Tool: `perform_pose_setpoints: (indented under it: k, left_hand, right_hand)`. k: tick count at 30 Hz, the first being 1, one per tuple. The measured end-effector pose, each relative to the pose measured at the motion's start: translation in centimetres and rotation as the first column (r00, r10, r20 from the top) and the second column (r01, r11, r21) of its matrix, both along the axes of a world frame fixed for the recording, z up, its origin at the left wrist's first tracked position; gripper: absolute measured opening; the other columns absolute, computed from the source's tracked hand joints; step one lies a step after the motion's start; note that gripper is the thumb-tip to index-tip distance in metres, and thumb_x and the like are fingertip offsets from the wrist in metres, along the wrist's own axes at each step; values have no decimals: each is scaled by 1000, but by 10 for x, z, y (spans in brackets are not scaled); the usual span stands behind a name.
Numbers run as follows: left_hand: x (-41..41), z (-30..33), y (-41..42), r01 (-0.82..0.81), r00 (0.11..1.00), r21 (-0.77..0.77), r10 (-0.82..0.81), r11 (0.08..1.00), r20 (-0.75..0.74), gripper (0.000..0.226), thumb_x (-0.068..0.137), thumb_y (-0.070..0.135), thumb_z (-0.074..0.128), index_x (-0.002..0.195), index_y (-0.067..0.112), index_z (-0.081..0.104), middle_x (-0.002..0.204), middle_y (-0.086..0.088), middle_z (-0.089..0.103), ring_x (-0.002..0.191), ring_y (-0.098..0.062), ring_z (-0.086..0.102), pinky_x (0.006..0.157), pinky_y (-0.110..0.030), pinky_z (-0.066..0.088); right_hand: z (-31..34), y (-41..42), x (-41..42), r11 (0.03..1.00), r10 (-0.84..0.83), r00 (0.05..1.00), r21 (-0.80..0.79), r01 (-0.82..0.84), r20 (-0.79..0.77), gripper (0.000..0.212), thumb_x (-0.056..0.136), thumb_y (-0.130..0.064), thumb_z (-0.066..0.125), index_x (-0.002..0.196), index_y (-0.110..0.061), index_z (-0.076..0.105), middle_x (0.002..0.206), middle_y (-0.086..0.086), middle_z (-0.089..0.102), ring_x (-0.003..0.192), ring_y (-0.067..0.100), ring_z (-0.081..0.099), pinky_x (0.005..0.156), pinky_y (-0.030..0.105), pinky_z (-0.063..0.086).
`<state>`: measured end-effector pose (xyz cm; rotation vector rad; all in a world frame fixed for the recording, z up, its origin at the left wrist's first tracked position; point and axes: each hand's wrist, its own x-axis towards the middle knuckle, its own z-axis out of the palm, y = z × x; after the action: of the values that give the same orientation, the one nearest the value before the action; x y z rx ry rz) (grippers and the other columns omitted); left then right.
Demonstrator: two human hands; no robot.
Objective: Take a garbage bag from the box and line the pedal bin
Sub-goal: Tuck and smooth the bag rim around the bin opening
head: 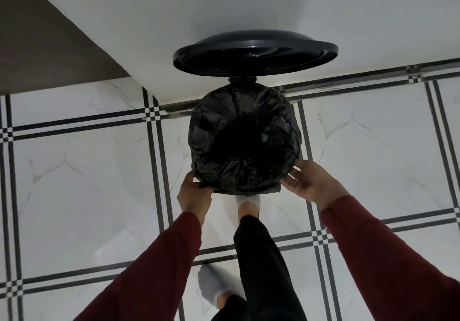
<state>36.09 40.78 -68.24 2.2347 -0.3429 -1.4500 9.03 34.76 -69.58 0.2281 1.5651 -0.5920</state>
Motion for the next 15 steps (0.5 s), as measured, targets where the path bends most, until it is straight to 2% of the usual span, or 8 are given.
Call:
perform_pose_setpoints:
  k: [2, 5, 7, 8, 9, 11, 13, 15]
  left_hand:
    - [-1, -2, -3, -24, 999, 30, 23, 999, 25, 64, 82, 1, 71, 139, 24, 52, 100, -7, 73, 70, -20, 61, 63, -31, 55]
    - [-2, -4, -7, -107, 994, 63, 107, 992, 9, 57, 82, 4, 71, 131, 23, 50, 96, -8, 64, 63, -16, 52, 53, -25, 40]
    - [-2, -2, -9, -164, 980, 85, 172, 983, -100, 50, 85, 5, 71, 127, 26, 54, 98, -7, 67, 73, -16, 58, 57, -26, 42]
    - [-3, 0, -11, -212, 954, 98, 227, 972, -194, 43, 88, 3, 68, 124, 25, 57, 96, -7, 69, 77, -16, 60, 61, -27, 44]
    - [-2, 3, -12, -281, 903, 117, 303, 953, -303, 38, 91, -3, 61, 121, 21, 61, 93, -8, 70, 79, -17, 61, 62, -27, 47]
    - [1, 7, -14, -442, 762, 162, 464, 882, -451, 36, 89, -12, 45, 110, 8, 66, 93, -13, 68, 80, -24, 63, 63, -28, 56]
    - [4, 5, -13, -584, 623, 198, 592, 787, -512, 24, 88, -4, 44, 102, 4, 61, 98, -15, 65, 85, -32, 64, 69, -35, 61]
    - [6, 2, -11, -654, 536, 210, 641, 727, -549, 17, 92, 10, 51, 104, 5, 61, 106, -14, 63, 96, -34, 64, 77, -41, 62]
  right_hand:
    - [4, 4, 2, 990, -135, 988, -27, 137, 70, 24, 93, -21, 53, 99, -8, 71, 93, 11, 76, 79, 31, 78, 69, 47, 63]
    - [6, 15, 6, 945, -313, 936, -49, 324, 163, 35, 93, -40, 56, 99, -10, 73, 102, 12, 74, 100, 31, 73, 82, 47, 61]
    - [6, 21, 10, 937, -331, 922, -50, 347, 200, 32, 93, -42, 60, 93, -15, 76, 109, 8, 71, 113, 27, 67, 93, 49, 55]
    - [6, 23, 12, 940, -318, 925, -55, 336, 207, 27, 92, -39, 61, 87, -17, 77, 107, 5, 72, 114, 26, 66, 94, 51, 53]
    - [4, 24, 15, 941, -314, 925, -59, 333, 214, 23, 91, -34, 62, 84, -18, 77, 104, 3, 72, 112, 26, 65, 95, 53, 51]
    - [3, 26, 21, 928, -345, 911, -64, 367, 227, 15, 87, -21, 62, 92, -16, 75, 105, 4, 71, 108, 28, 65, 94, 52, 52]
    - [3, 26, 27, 905, -397, 887, -58, 421, 237, 21, 87, -10, 58, 101, -12, 73, 107, 7, 71, 104, 28, 68, 86, 45, 58]
    - [3, 25, 31, 877, -452, 853, -46, 478, 260, 27, 89, -3, 54, 109, -6, 72, 112, 12, 71, 107, 30, 71, 83, 43, 61]
